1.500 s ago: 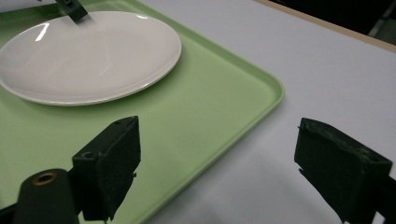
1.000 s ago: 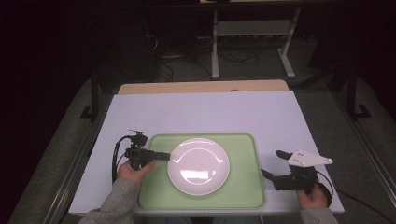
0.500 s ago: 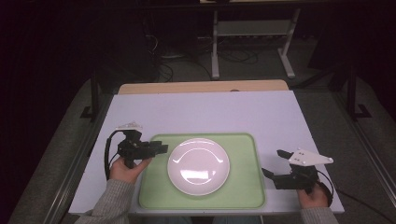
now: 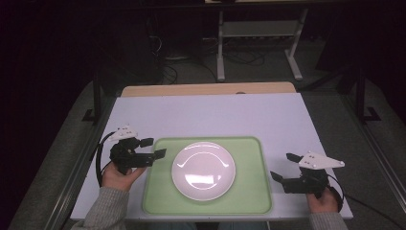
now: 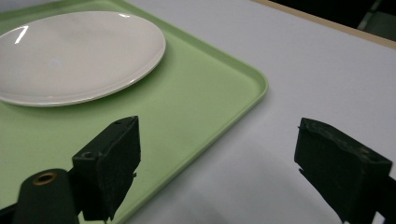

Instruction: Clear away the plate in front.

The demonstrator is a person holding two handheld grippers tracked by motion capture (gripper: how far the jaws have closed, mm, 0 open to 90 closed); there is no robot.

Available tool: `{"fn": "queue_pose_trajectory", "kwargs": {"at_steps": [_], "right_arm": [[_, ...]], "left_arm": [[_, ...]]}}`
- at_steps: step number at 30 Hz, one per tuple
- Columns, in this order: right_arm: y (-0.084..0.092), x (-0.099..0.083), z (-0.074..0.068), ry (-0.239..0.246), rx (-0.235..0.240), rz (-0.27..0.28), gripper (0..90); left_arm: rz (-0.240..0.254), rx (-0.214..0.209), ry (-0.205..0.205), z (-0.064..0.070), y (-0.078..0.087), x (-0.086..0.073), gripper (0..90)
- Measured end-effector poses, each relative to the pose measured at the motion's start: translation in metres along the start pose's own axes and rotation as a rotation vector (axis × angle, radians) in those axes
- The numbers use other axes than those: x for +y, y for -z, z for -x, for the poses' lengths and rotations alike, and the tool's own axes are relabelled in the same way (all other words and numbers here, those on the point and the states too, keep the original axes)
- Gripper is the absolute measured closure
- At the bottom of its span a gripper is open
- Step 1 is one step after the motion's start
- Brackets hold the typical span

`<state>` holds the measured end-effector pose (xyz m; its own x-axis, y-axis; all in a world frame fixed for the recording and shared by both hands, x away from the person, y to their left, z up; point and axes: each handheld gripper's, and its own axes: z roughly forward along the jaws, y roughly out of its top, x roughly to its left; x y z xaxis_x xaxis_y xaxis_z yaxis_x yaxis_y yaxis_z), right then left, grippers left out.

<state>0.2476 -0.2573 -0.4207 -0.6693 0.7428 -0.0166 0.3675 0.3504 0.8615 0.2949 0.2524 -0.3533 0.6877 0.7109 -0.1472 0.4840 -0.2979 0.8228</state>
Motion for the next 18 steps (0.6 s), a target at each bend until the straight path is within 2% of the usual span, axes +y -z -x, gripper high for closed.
{"fn": "queue_pose_trajectory", "kwargs": {"at_steps": [2,7,9,10,13,18], "right_arm": [[0.000,0.000,0.000,-0.002,0.000,0.001,13.7],[0.001,0.000,0.001,-0.004,-0.003,0.001,13.7],[0.001,-0.001,0.002,-0.005,-0.004,0.000,13.7],[0.001,-0.001,0.002,-0.005,-0.004,0.000,13.7],[0.001,-0.002,0.003,-0.005,-0.005,-0.003,13.7],[0.001,-0.002,0.004,-0.010,-0.009,-0.002,13.7]], "left_arm": [[0.022,0.012,-0.035,0.001,0.007,-0.003,26.0],[0.034,0.016,-0.073,0.001,0.014,-0.008,20.7],[0.028,-0.011,-0.081,0.001,0.017,-0.010,22.3],[0.028,-0.011,-0.081,0.001,0.017,-0.010,23.9],[0.034,0.015,-0.110,0.004,0.022,-0.015,22.2],[0.051,0.033,-0.122,0.004,0.028,-0.021,19.6]]}}
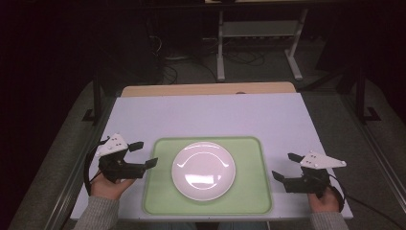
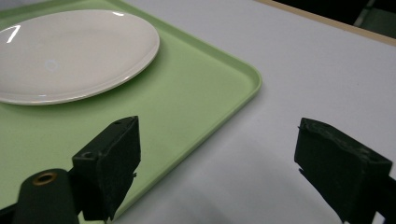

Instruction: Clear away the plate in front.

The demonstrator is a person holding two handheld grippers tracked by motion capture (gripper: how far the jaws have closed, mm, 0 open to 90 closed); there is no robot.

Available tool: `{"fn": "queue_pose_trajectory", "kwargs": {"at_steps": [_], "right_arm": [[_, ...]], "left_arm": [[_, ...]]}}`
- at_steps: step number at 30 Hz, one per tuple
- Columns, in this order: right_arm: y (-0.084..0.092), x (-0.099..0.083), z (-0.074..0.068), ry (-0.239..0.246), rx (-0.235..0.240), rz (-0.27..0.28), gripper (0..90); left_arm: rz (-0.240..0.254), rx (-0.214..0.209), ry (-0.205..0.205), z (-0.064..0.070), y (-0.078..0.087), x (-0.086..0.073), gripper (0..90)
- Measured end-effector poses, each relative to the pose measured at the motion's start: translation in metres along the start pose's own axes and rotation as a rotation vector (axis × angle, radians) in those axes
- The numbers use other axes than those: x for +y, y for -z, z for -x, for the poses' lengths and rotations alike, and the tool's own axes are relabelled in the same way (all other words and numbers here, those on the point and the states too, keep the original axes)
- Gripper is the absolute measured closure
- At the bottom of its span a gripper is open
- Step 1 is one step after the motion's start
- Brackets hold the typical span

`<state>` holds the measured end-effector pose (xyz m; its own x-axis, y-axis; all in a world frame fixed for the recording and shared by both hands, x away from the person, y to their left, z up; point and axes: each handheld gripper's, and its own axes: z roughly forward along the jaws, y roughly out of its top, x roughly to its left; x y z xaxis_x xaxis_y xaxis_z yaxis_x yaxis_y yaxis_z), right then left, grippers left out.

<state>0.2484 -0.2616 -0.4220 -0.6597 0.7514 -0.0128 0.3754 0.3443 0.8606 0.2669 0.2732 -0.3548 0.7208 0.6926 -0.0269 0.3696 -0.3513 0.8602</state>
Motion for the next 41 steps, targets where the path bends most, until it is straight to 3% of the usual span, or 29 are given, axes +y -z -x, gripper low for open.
{"fn": "queue_pose_trajectory", "kwargs": {"at_steps": [15,22,28,36,41], "right_arm": [[0.003,-0.006,0.008,-0.026,-0.021,-0.011,13.7],[0.004,-0.010,0.013,-0.042,-0.027,-0.014,13.7],[0.005,-0.018,0.016,-0.073,-0.032,-0.022,13.7],[-0.001,-0.018,0.010,-0.039,-0.026,-0.056,13.7],[-0.002,-0.016,0.007,-0.028,-0.020,-0.049,13.7]], "left_arm": [[0.003,0.061,-0.070,0.008,0.006,-0.027,19.7],[0.010,0.064,-0.063,0.009,0.004,-0.032,19.3],[-0.014,0.061,-0.052,0.008,-0.003,-0.042,20.1],[-0.021,0.046,-0.003,-0.001,-0.007,-0.051,20.1],[-0.014,0.039,0.013,-0.003,-0.006,-0.052,20.1]]}}
